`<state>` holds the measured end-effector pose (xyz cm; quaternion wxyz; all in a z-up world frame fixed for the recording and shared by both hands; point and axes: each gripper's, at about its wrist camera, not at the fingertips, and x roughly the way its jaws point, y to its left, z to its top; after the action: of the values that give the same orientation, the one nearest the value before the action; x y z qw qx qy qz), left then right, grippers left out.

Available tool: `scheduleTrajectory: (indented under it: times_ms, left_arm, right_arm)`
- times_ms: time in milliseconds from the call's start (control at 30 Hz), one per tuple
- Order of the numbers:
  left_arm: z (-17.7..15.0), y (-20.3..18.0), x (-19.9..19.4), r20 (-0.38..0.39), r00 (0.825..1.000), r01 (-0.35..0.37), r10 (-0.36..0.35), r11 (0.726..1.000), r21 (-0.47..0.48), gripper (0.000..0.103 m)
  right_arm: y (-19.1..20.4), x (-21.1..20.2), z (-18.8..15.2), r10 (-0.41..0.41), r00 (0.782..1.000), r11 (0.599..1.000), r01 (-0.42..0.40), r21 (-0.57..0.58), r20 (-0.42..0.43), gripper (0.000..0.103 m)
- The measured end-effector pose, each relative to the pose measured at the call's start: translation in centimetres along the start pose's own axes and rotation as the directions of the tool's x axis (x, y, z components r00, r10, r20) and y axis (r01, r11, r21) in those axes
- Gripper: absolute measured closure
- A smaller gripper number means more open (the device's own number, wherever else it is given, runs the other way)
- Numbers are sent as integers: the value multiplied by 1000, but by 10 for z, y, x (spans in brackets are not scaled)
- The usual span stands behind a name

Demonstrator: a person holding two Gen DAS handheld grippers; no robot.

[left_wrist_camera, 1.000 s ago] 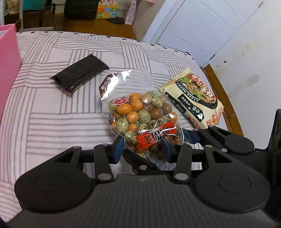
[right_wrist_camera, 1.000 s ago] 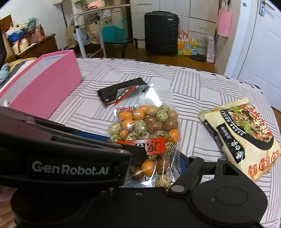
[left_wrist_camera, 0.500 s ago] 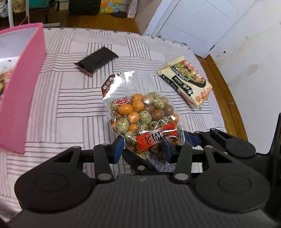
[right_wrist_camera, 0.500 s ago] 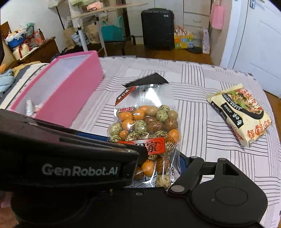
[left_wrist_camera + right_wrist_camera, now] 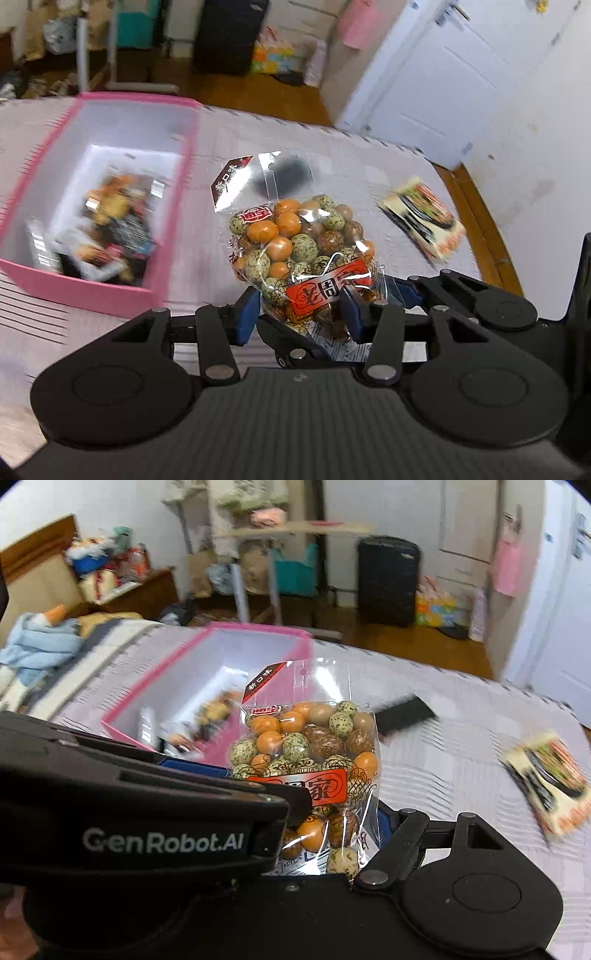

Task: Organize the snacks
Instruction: 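Lower the peanut bag into the pink box and open both tools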

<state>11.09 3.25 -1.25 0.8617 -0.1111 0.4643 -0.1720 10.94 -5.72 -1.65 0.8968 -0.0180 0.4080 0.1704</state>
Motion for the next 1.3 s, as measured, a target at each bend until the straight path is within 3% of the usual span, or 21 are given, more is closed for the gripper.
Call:
scheduleTrajectory:
  times_ms: [200, 367, 633, 800, 967, 1067, 1200, 1300]
  left_arm:
    - [18, 58, -22, 59, 992, -110, 113, 993, -44, 57]
    - [36, 107, -22, 88, 974, -199, 207, 976, -91, 56]
    - [74, 181, 23, 32, 978, -205, 208, 974, -94, 56]
    - [98, 207, 47, -7, 989, -146, 146, 986, -85, 56]
    - [96, 231, 66, -92, 990, -118, 105, 983, -138, 56]
    - [92, 243, 67, -75, 993, -106, 94, 977, -183, 57]
    - [94, 235, 47, -12, 992, -128, 128, 975, -180, 56]
    - [94, 220, 26, 31, 988, -144, 150, 978, -153, 56]
  right_arm:
    - [46, 40, 29, 116, 992, 993, -115, -36, 44, 22]
    - [70, 85, 53, 204, 977, 979, -202, -42, 63, 22]
    - [78, 158, 69, 217, 975, 975, -219, 42, 46, 21]
    - [69, 185, 79, 246, 969, 958, -246, 144, 19, 19]
    - [58, 191, 73, 354, 935, 925, -346, 156, -27, 16]
    - [58, 181, 68, 373, 928, 922, -371, 109, -1, 18]
    - [58, 152, 70, 295, 954, 955, -297, 26, 54, 18]
    - [47, 128, 67, 240, 969, 971, -239, -21, 58, 25]
